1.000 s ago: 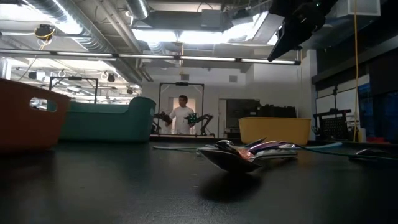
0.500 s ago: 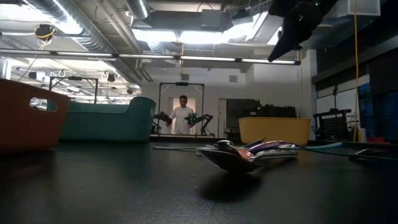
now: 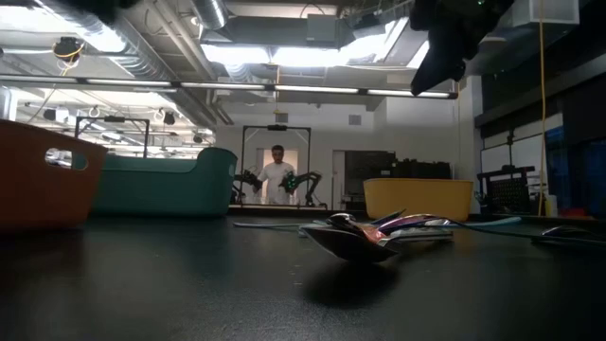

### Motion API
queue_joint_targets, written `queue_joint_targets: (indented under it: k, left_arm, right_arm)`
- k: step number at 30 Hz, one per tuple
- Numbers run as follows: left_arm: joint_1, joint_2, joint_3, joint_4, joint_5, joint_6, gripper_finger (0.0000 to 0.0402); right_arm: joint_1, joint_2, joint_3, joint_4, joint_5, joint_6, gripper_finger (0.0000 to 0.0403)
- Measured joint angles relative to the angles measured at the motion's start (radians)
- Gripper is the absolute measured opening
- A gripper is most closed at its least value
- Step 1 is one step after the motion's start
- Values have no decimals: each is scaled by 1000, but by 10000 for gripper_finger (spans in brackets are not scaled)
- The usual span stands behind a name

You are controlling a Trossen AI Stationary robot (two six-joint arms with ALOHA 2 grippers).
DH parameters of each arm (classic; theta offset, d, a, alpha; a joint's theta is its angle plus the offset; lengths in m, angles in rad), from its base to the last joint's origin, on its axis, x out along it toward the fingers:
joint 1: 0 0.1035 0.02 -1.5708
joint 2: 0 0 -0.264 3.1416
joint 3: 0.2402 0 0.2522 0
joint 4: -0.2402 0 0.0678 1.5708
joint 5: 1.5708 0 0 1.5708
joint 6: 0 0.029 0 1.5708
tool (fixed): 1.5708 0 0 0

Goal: Sort silverware by color (type)
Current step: Put the light blue spoon into the orange bin

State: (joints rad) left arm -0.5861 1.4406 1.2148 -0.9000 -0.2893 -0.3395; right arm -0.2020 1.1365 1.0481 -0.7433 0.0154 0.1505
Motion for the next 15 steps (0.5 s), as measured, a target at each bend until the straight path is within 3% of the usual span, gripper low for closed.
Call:
queue_joint_targets:
  k: [3,9,15]
  left_arm:
    - [81,0,0,-2,-8,119,90]
    - [237,0,0,19,-18,310,90]
    - [351,0,0,60,-13,369,90]
  right_arm:
    - [19,0,0,-24,-55,114,97]
    - [160,0,-32,-55,-51,310,97]
    - [341,0,-107,-53,26,596,97]
